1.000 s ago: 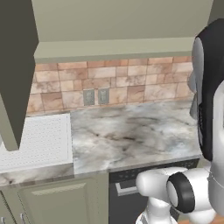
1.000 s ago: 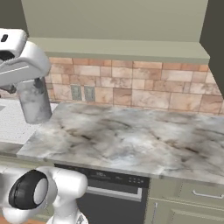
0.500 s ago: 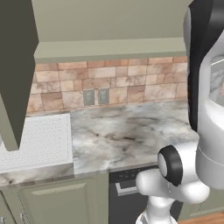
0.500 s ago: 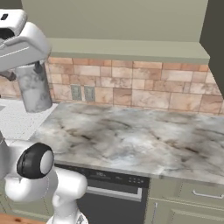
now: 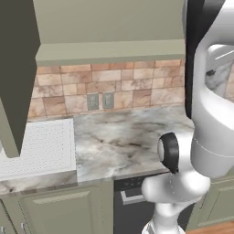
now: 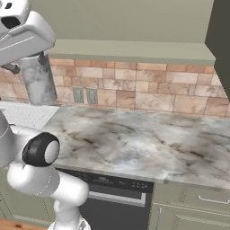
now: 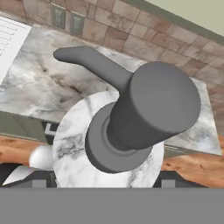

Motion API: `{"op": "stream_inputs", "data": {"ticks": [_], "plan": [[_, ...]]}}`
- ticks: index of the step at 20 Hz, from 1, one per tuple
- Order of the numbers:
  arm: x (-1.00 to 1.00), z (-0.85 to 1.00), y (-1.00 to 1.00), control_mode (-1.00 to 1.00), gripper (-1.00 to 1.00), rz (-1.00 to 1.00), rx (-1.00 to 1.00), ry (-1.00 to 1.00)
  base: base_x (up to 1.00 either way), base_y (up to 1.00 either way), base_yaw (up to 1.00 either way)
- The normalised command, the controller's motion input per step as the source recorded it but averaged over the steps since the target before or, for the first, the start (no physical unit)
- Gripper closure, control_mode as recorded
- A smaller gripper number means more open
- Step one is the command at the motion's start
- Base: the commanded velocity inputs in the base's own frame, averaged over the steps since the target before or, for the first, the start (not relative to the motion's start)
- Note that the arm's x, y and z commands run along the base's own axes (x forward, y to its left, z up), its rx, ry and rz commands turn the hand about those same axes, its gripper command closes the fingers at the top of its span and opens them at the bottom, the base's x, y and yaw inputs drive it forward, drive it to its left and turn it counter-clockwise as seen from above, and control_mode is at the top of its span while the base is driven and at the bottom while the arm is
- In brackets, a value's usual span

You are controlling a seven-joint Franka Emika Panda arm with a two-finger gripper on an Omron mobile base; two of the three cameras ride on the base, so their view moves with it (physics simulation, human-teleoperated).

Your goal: Pick up the dish brush and soap dispenser from the sink, and place them back in the cabinet, and close the cabinet doors.

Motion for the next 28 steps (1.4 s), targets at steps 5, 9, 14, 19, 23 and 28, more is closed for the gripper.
{"op": "stream_inputs", "data": {"ticks": [5,9,14,19,23,28], "plan": [[0.27,0.26,0.00,-1.00,1.00,0.00,0.00,0.00,0.00,0.00,0.00],[0.35,0.27,0.00,-1.00,1.00,0.00,0.00,0.00,0.00,0.00,0.00],[0.39,0.25,0.00,-1.00,1.00,0.00,0.00,0.00,0.00,0.00,0.00],[0.41,0.22,0.00,-1.00,1.00,0.00,0.00,0.00,0.00,0.00,0.00],[0.45,0.20,0.00,-1.00,1.00,0.00,0.00,0.00,0.00,0.00,0.00],[0.43,0.15,0.00,-1.00,1.00,0.00,0.00,0.00,0.00,0.00,0.00]]}}
